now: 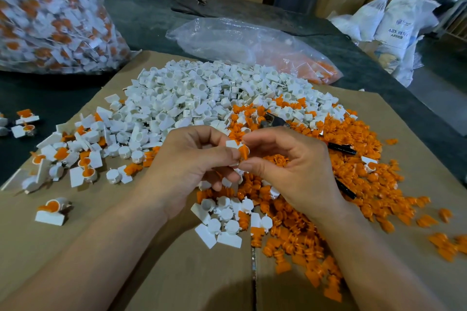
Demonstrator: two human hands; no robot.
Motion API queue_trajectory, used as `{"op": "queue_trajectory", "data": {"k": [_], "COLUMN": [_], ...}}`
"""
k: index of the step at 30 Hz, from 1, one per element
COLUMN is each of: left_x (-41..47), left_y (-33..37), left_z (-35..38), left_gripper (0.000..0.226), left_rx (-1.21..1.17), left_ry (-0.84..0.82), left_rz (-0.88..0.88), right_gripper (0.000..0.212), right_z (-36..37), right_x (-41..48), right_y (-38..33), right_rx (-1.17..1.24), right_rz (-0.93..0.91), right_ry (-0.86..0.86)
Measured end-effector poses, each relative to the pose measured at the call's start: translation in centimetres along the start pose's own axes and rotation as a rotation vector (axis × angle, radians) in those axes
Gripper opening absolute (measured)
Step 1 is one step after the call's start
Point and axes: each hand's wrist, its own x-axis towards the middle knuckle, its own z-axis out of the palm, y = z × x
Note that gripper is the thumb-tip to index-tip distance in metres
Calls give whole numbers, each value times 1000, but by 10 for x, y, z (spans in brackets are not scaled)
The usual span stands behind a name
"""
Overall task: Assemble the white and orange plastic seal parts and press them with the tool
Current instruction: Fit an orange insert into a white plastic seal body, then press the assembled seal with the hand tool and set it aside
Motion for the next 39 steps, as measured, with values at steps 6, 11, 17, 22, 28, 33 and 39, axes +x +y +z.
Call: {"op": "queue_trajectory", "data": {"k": [6, 11, 17, 22, 28, 33, 39], "left_x": [0, -1, -1, -2, 0, -1, -2], "left_y": [0, -1, -1, -1, 1, 1, 4], "left_z": [1, 1, 2, 3, -2, -4, -3], "left_gripper": [5, 20, 19, 23, 15, 15, 25], "left_rx": [-1, 29, 67, 33, -61, -66, -95], "left_ry": [1, 22, 27, 44, 91, 99, 94], "left_rz": [4, 9, 12, 11, 11, 13, 12], "right_gripper": [29, 28, 30, 28, 39, 77, 102], "right_z": [-1, -1, -1, -1, -37, -73, -72], "right_x": [0, 0, 0, 0, 7, 8, 7], "right_y": [2, 1, 2, 1, 4, 21, 32], "right_rx": [-57, -97, -127, -133, -338, -711, -840], "right_rz": [-50, -75, -108, -73, 357, 652, 747], "right_ry": [6, -6, -18, -28, -5, -174, -434]}}
